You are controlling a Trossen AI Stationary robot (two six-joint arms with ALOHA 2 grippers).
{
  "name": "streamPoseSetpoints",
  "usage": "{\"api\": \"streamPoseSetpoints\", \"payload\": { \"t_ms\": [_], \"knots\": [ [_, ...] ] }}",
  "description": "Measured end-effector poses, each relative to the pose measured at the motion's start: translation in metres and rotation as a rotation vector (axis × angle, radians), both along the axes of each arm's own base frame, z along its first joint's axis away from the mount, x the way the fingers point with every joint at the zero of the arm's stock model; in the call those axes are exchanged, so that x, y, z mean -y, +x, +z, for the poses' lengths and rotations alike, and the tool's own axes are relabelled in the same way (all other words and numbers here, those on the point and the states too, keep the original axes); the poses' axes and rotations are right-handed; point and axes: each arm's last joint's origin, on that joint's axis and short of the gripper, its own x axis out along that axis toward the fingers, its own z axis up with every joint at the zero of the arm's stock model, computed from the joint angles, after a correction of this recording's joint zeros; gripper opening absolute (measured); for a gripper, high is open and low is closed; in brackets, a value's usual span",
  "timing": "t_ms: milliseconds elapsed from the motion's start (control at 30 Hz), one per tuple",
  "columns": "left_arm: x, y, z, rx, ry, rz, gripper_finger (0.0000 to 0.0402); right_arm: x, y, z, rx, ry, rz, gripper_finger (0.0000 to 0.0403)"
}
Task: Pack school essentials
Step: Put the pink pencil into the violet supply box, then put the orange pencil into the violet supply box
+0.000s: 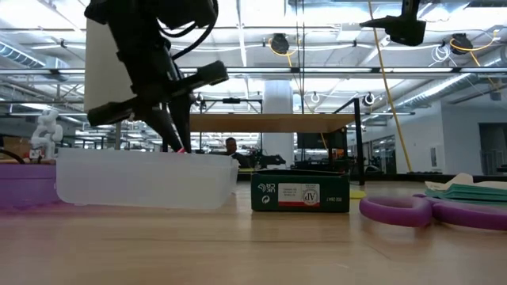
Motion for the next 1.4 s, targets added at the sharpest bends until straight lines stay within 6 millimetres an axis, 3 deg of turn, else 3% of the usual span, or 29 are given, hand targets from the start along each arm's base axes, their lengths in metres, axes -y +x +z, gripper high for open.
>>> {"api": "streamPoseSetpoints", "payload": {
  "t_ms": [333, 600, 733, 1100, 1400],
  "knots": [
    [0.000, 0.000, 0.000, -0.002, 0.017, -0.013, 0.0034, 0.001, 0.000, 0.000, -0.001, -0.023, -0.023, 0.0391],
    [0.000, 0.000, 0.000, -0.006, 0.004, -0.013, 0.0124, 0.001, 0.000, 0.000, -0.002, -0.016, -0.019, 0.0391],
    [-0.004, -0.002, 0.008, 0.017, 0.003, -0.025, 0.0150, 0.000, 0.000, 0.000, -0.003, -0.005, 0.002, 0.0391],
    [-0.011, -0.023, 0.040, 0.031, -0.031, -0.081, 0.0154, 0.000, -0.002, -0.006, -0.069, 0.028, -0.006, 0.0391],
    [-0.016, -0.035, 0.054, 0.023, -0.025, -0.158, 0.0154, -0.003, -0.003, -0.007, -0.097, 0.123, 0.045, 0.0391]
  ]
}}
